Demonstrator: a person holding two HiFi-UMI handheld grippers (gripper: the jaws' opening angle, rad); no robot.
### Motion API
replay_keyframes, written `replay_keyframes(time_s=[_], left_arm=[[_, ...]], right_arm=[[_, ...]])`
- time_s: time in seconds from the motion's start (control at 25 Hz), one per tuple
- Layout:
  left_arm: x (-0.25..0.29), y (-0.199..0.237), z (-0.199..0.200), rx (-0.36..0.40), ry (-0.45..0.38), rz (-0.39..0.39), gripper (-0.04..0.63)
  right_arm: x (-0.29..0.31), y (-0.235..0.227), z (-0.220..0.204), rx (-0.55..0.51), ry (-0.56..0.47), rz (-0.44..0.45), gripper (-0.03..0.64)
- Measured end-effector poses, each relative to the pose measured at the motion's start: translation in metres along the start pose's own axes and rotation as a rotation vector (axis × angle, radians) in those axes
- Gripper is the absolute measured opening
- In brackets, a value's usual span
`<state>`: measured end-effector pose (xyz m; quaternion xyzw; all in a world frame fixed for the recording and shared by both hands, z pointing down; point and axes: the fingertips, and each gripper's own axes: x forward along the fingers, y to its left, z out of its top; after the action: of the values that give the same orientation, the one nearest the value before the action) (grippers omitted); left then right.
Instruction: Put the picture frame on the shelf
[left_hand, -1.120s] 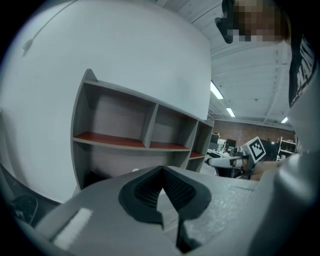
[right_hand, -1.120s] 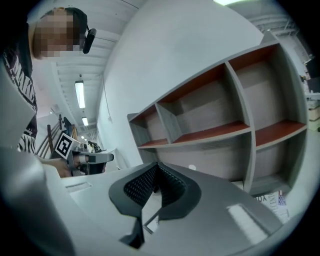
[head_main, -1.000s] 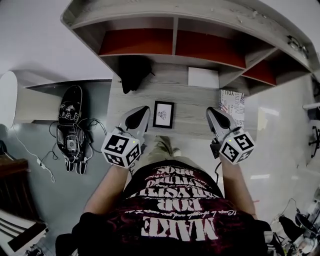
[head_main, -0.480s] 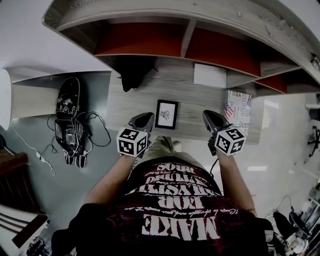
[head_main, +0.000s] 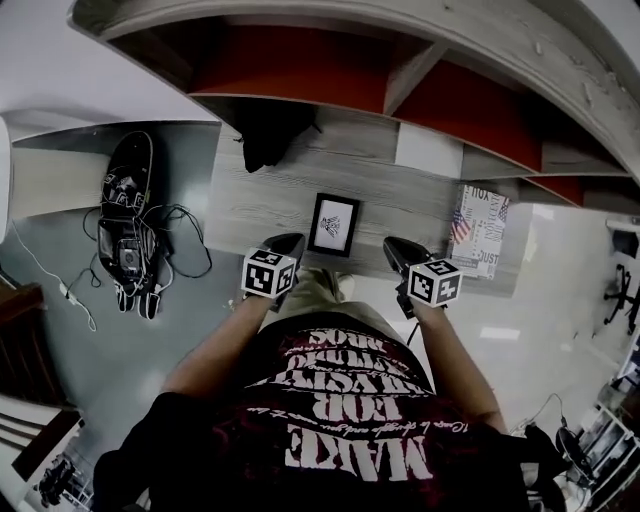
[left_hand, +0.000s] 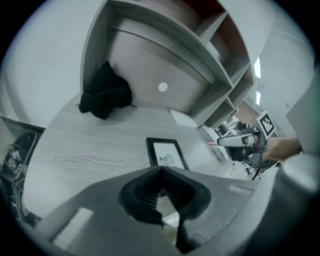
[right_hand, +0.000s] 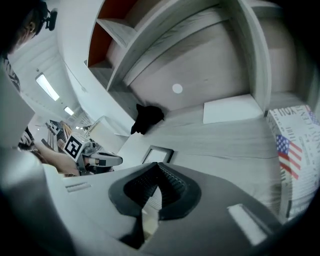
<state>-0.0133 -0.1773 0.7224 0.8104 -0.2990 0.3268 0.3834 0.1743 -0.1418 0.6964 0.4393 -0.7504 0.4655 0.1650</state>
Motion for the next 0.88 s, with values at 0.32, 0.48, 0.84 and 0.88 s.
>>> replay_keyframes(time_s=[0.32,0.48,0.84,0.88], left_arm=[[0.024,0.001,-0.032,-0.003,0.046,-0.054,0.046],[0.036,0.001,-0.042,-0.009,0.064,-0.075,0.097],[0.051,-0.002,-0.049,-0.028,0.089,-0.095,0.150],[0.051,-0.002,-0.049,-0.029,0.086,-0.095,0.150]], right_arm=[[0.052,0.005,-0.047,0.042,0.112,0.026,0.029],[0.075,0.008,-0.059,0.077,0.154,0.046,0.121],[0.095,0.009,-0.079,0.152,0.190,0.049,0.157],[0.095,0.010,-0.079,0.153,0.187,0.046,0.150]])
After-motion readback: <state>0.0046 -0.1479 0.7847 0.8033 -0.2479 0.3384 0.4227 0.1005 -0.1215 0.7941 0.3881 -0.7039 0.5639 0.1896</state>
